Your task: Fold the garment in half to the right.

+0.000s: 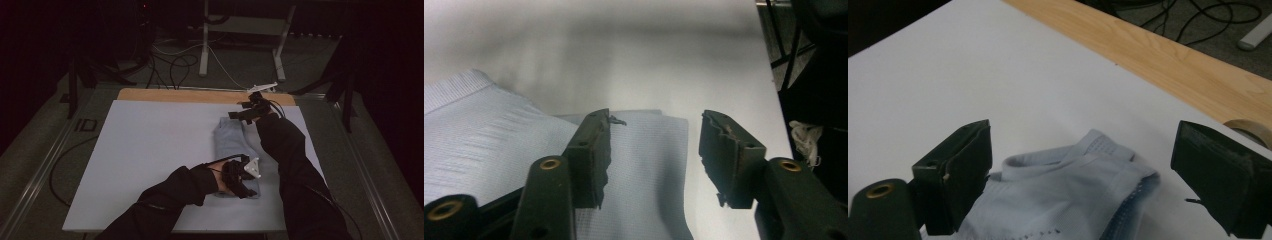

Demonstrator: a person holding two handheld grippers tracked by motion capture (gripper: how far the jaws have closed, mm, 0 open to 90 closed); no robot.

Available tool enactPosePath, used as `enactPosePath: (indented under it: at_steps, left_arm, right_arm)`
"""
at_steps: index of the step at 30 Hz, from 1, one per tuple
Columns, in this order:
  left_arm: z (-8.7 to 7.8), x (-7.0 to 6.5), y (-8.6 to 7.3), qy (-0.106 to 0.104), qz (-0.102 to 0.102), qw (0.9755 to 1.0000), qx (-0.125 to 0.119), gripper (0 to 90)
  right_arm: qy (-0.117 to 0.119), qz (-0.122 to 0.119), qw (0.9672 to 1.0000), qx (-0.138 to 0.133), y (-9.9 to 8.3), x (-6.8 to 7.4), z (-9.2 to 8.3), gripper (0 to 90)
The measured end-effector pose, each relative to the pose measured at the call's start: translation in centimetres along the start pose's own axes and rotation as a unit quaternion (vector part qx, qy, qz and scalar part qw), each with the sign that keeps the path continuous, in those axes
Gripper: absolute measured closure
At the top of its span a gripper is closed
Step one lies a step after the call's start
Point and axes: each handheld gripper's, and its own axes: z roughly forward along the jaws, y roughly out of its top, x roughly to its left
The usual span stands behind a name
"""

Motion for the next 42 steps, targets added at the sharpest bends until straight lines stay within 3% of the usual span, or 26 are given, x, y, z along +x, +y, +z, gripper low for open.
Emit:
enactPosePath:
  at_steps: [9,21,31,42]
  left_arm:
    - [-1.6,-0.4,-0.4,-0.004,0.005,1.0000,-0.005,45.0]
    - [-4.3,-0.5,-1.8,0.000,-0.006,0.9998,-0.020,39.5]
    - [-7.3,-0.4,-5.1,0.018,-0.039,0.9987,-0.028,32.9]
    - [-10.2,-0.6,-10.0,0.002,-0.073,0.9962,-0.048,14.9]
  right_arm:
    - [0.004,-0.013,0.9998,-0.013,-0.1,1.0,-0.6,9.6]
    - [0.001,-0.036,0.9991,-0.022,-0.8,1.7,-1.3,9.6]
    - [-0.005,-0.041,0.9991,-0.014,-2.3,1.8,-1.4,9.6]
    - [-0.004,-0.028,0.9995,-0.012,-3.9,1.2,-1.8,9.6]
